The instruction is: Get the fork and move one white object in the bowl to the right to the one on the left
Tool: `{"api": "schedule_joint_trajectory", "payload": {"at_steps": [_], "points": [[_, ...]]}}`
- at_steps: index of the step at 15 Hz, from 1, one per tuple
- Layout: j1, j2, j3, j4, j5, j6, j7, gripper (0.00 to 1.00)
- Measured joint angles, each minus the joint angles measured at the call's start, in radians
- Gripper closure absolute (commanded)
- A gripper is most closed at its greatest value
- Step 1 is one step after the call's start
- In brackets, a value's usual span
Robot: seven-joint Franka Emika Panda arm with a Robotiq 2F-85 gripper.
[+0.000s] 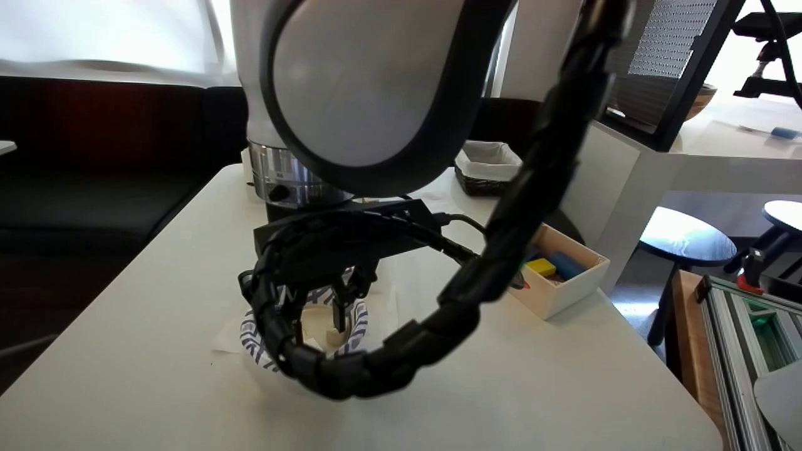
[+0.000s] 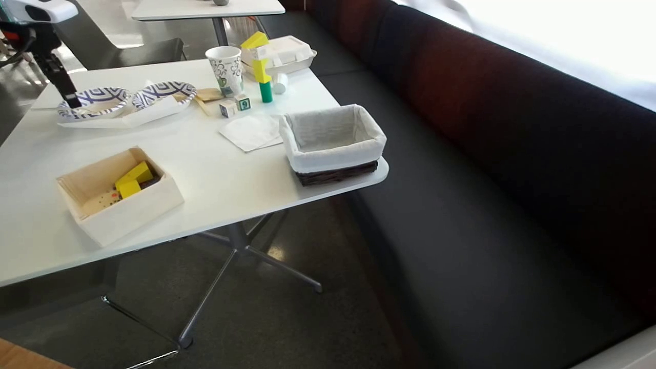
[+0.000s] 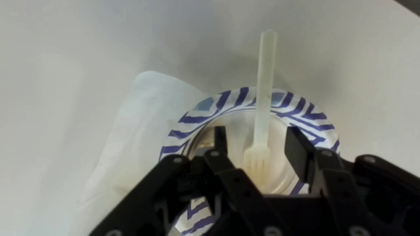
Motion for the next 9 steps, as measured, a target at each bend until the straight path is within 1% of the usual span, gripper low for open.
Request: {"api": "schedule_joint_trajectory", "payload": {"at_steps": [1, 2, 4, 5, 7, 8, 9], "points": [[0.000, 0.000, 0.000, 0.000, 0.000, 0.001, 0.000, 0.46], [0.000, 0.001, 0.000, 0.000, 0.000, 0.001, 0.000, 0.43], [0.000, 0.003, 0.000, 0.000, 0.000, 0.006, 0.000, 0.45], [0.000, 0.005, 0.000, 0.000, 0.000, 0.012, 0.000, 0.44], [-0.001, 0.011, 0.000, 0.000, 0.001, 0.030, 0.000, 0.39], [-0.001, 0.016, 0.000, 0.000, 0.002, 0.038, 0.000, 0.38], [-0.001, 0.021, 0.000, 0.001, 0.002, 0.043, 0.000, 0.33]]}}
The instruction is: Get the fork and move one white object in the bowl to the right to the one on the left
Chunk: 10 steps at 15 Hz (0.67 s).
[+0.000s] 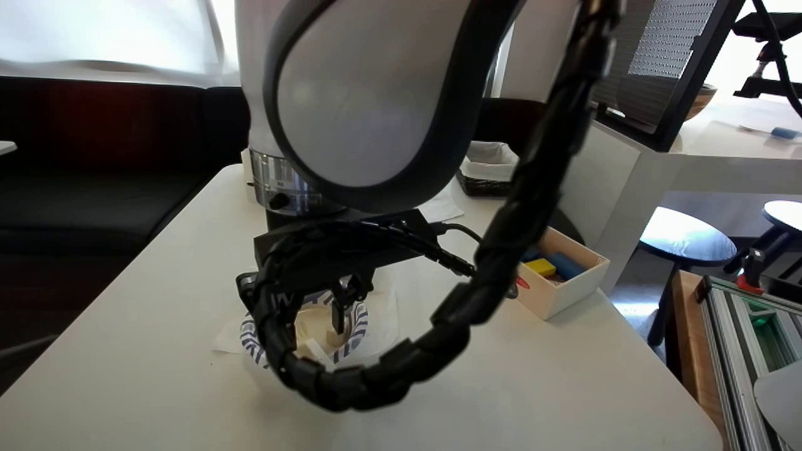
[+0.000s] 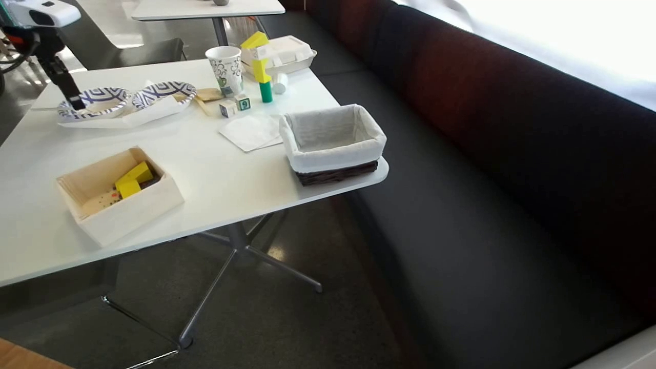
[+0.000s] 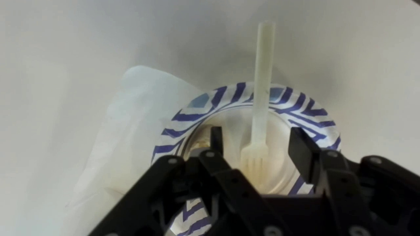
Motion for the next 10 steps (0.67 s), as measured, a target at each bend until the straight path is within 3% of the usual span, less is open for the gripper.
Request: {"api": "schedule_joint_trajectory", "payload": {"at_steps": [4, 5, 7, 8, 10], "points": [[0.000, 0.020, 0.000, 0.003, 0.002, 0.016, 0.000, 0.59], [0.000, 0.023, 0.001, 0.005, 0.003, 0.016, 0.000, 0.76], [0.000, 0.025, 0.002, 0.006, 0.005, 0.017, 0.000, 0.93], [0.000, 0.025, 0.003, 0.006, 0.006, 0.017, 0.000, 0.99], [0.000, 0.025, 0.005, 0.008, 0.006, 0.017, 0.000, 0.99]]}}
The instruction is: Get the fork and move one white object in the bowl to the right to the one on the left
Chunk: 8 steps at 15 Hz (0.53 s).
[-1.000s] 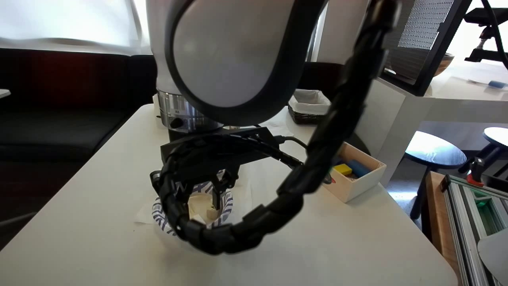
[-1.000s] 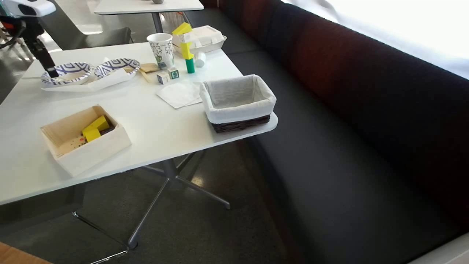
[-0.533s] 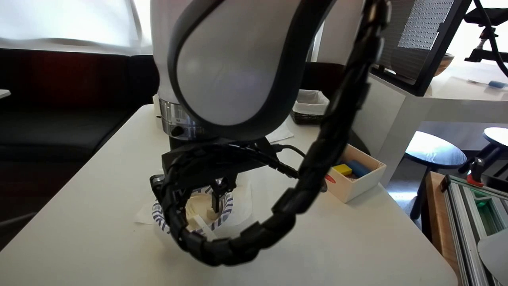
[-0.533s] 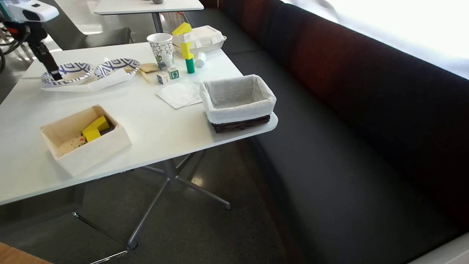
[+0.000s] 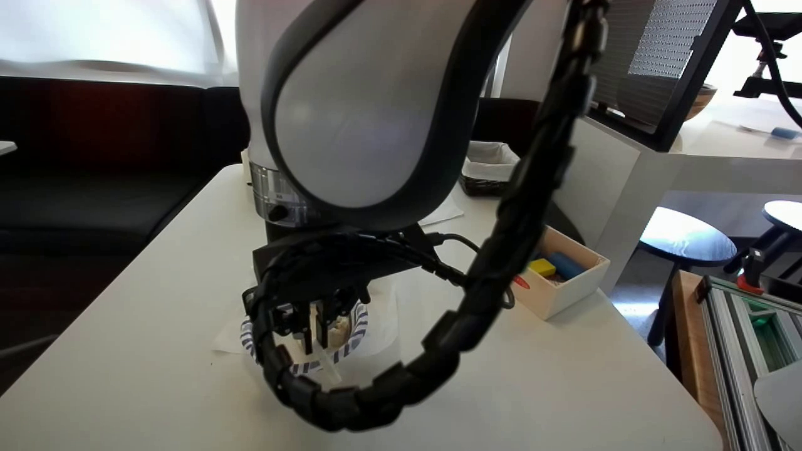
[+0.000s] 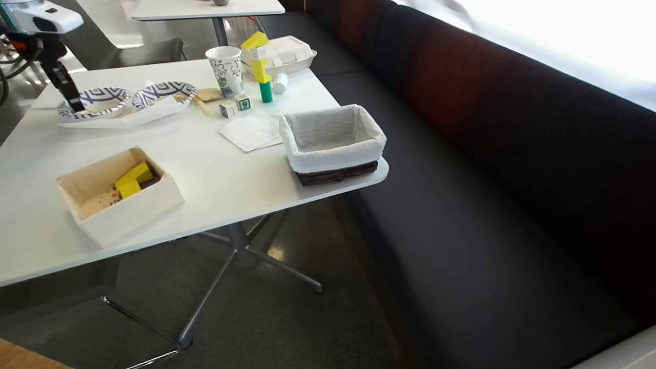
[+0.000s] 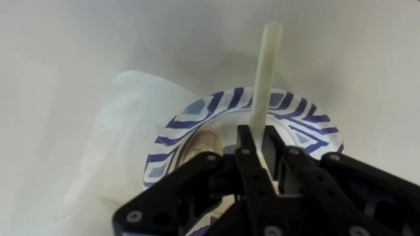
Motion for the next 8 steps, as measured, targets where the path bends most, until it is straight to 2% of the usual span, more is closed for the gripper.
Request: {"api": "schedule_joint_trajectory", "payload": {"at_steps": [1, 5, 7, 8], "points": [[0.000, -0.001, 0.002, 0.001, 0.002, 0.000, 0.000, 0.97], [-0.012, -0.025, 0.033, -0.001, 0.036, 0.000, -0.032, 0.97], [-0.011, -0.066, 0.037, -0.008, 0.034, -0.035, -0.038, 0.97], [-0.010, -0.096, 0.034, -0.013, 0.031, -0.078, -0.035, 0.87]]}}
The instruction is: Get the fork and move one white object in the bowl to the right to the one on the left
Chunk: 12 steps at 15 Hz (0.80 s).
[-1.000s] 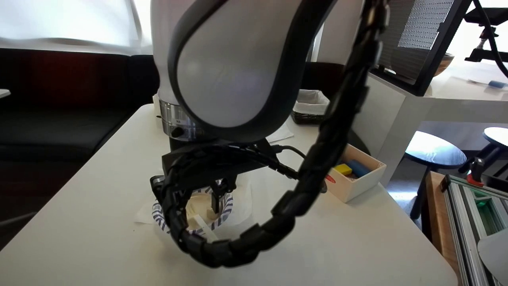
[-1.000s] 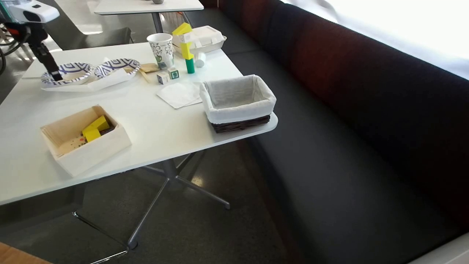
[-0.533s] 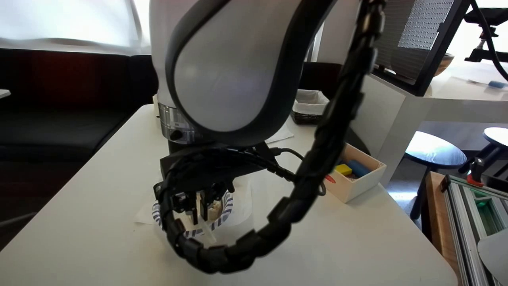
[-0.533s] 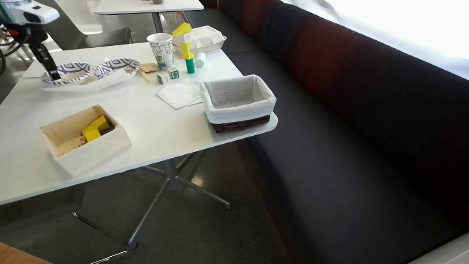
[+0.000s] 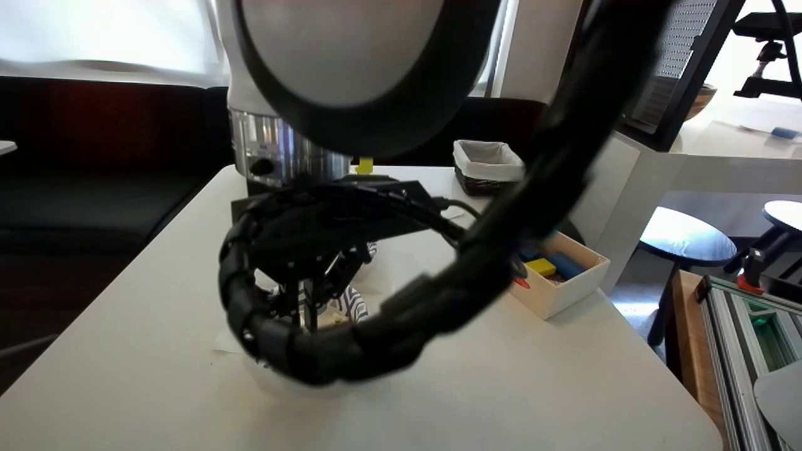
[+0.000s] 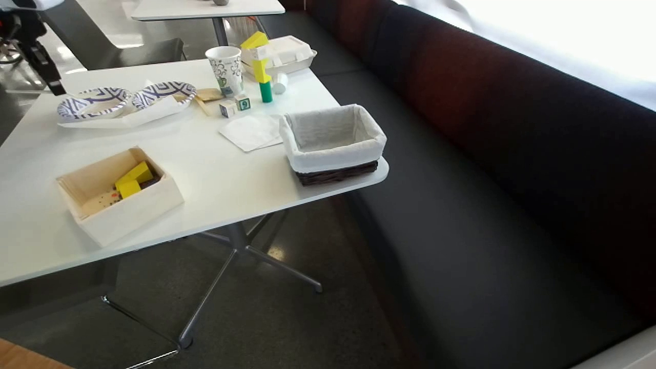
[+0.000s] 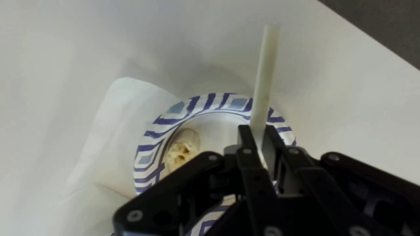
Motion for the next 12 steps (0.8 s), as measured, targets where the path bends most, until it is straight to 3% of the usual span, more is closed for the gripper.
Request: {"api": "schedule_joint_trajectory", "payload": {"at_steps": [3, 5, 6, 12], "points": [[-0.002, -0.090, -0.016, -0.021, -0.016, -0.104, 0.013, 0.87], [-0.002, -0.113, -0.018, -0.038, -0.017, -0.109, 0.014, 0.87], [-0.002, -0.114, -0.018, -0.042, -0.018, -0.109, 0.014, 0.97], [-0.039, -0.135, -0.024, -0.047, -0.036, -0.135, 0.009, 0.97]]}}
